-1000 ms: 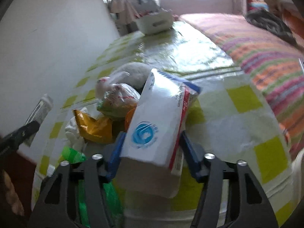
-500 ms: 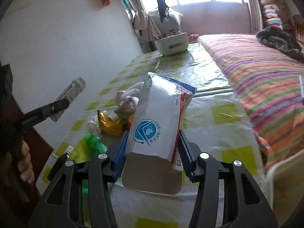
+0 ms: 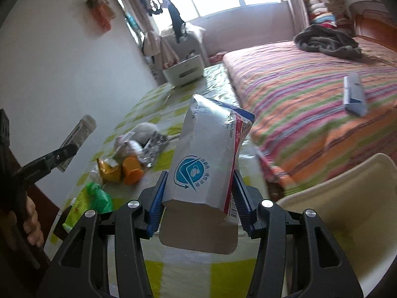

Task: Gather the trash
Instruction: 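Carry the tissue box over the white bin and open the right tool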

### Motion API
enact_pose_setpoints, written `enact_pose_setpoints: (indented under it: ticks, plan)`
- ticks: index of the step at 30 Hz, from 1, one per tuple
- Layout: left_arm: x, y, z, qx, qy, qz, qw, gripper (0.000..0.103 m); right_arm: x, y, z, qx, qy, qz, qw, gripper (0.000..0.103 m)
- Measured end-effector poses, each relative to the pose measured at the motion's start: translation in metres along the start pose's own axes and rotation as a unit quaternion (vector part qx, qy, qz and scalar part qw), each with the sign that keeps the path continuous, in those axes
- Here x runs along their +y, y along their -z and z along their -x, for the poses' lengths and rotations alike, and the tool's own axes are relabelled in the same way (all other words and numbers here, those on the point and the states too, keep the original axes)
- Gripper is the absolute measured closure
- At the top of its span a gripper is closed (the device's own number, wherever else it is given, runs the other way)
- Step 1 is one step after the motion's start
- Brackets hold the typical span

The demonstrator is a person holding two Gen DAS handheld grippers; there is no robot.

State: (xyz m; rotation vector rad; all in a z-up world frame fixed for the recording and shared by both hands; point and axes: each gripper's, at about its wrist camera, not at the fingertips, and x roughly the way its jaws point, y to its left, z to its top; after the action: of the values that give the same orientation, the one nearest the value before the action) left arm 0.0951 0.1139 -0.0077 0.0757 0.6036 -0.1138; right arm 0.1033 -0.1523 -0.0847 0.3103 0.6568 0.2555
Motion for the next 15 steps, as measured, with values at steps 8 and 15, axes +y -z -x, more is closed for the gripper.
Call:
enact_pose_setpoints:
  ticks: [8,15]
  plan:
    - [-0.042,0.001,0.000,-0.005,0.029,-0.029,0.9991,0.075,-0.028,0.002,0.027,-0.029,0.029,-0.011,0.999,0.053]
    - [-0.078,0.003,-0.001,-0.010,0.049,-0.055,0.9972,0.075,-0.054,0.008,0.052,-0.052,0.071,-0.012,0.996,0.053]
